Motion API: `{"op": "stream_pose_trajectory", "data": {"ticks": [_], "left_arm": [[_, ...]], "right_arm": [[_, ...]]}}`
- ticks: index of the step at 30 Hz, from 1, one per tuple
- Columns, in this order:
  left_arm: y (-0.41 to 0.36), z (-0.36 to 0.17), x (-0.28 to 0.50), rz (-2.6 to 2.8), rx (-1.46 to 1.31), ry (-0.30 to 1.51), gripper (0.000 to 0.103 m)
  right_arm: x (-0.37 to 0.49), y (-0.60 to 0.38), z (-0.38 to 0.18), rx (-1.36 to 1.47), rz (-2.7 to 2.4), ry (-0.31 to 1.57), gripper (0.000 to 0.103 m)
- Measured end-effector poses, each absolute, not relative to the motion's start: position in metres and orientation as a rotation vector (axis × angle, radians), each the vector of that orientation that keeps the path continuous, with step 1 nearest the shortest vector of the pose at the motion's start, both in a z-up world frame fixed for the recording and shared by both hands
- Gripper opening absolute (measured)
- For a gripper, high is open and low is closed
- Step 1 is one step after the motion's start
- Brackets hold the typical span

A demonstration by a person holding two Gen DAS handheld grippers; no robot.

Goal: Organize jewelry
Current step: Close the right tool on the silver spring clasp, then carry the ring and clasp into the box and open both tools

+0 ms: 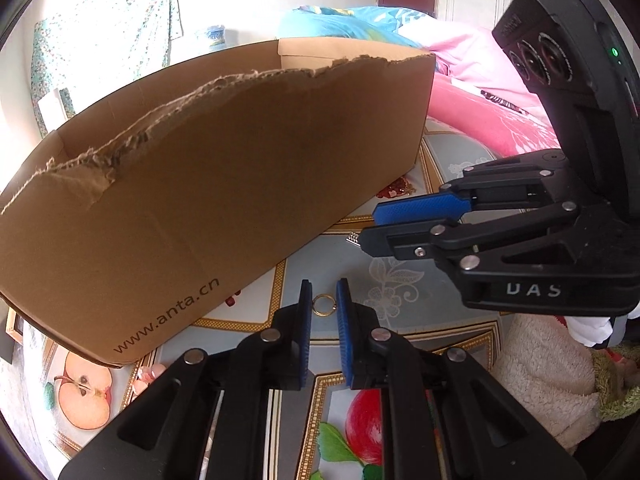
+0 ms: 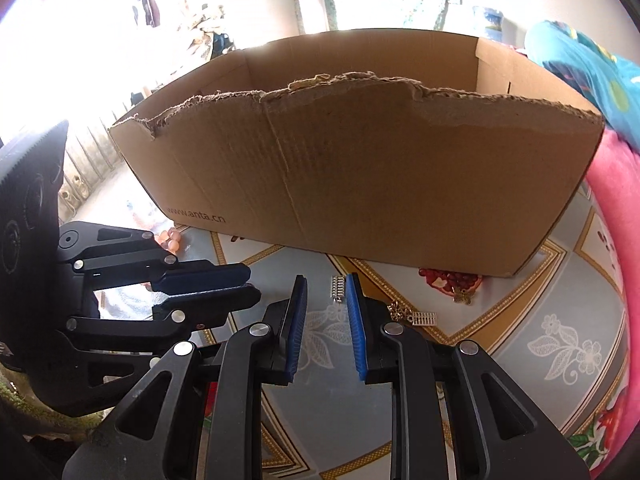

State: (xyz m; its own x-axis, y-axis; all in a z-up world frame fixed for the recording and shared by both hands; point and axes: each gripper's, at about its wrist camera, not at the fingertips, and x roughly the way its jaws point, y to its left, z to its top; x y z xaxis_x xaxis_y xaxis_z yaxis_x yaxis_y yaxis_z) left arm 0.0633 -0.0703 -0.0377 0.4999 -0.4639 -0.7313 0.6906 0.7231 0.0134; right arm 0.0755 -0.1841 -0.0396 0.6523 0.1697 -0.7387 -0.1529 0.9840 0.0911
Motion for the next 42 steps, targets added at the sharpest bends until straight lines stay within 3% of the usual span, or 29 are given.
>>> {"op": "stream_pose_trajectory", "data": {"ticks": [6, 18, 33, 42], "left_arm": [[-0.066, -0.031, 0.06, -0.709, 0.307, 0.76, 0.012], [-0.055, -0.027, 0.057, -0.715, 0.286, 0.746, 0.012], [-0.05, -0.016, 0.05, -0.709, 0.283, 0.713, 0.012], [-0.038, 0.031, 0.033, -0.749, 0.228, 0.634, 0.012]], "right_arm": [[0.09, -0.173, -0.043, -0.05, 0.161, 0.872, 0.02], [0.103, -0.167, -0.046, -0.077, 0.142, 0.912, 0.003], [0.086, -0.192, -0.024, 0.004, 0.159, 0.872, 0.002], [0.057, -0.202, 0.029, 0.033, 0.204, 0.746, 0.002]]}}
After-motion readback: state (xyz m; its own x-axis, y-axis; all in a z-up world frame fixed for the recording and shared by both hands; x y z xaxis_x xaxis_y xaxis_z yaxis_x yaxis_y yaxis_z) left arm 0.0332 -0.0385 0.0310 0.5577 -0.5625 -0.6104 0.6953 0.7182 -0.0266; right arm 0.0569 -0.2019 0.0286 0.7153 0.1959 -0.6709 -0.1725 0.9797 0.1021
